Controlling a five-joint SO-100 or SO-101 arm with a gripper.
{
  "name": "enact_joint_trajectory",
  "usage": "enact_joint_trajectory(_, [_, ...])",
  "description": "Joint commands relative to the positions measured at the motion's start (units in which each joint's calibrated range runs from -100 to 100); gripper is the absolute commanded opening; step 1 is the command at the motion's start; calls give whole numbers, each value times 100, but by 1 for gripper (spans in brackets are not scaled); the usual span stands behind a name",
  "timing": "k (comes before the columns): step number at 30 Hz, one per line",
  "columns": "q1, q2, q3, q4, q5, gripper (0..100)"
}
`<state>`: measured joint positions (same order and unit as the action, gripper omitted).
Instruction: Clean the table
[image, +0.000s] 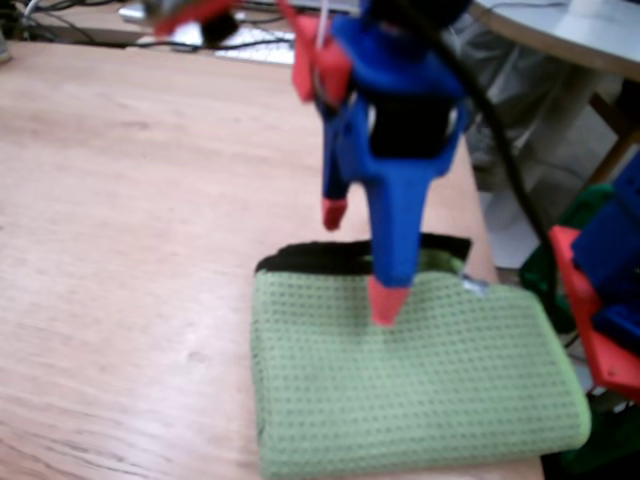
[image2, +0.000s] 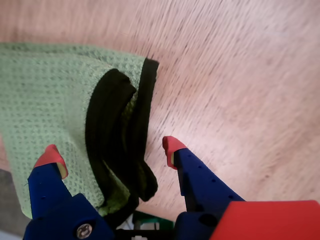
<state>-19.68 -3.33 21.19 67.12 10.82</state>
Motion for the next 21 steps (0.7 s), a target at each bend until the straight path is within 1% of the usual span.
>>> enact_joint_trajectory(1, [5,556,-151,-78,-15,42])
enact_joint_trajectory(3, [5,787,-151,-497,-15,42])
enact_joint_trajectory(6, [-12,1105,-132,-1417,44,42])
enact_joint_trajectory(9, [-12,1113,-47,-1499,49,42])
enact_joint_trajectory(11, [-12,1105,-38,-1449,49,24])
enact_joint_trajectory(13, [-12,1088,-38,-1466,49,1])
enact_joint_trajectory(14, [-12,1088,-38,-1449,49,0])
enact_joint_trajectory(18, [22,1096,94,-1417,-10,1])
enact_joint_trajectory(19, [5,1002,547,-1310,-15,1])
enact_joint_trajectory(21, [276,496,1217,-1318,34,1])
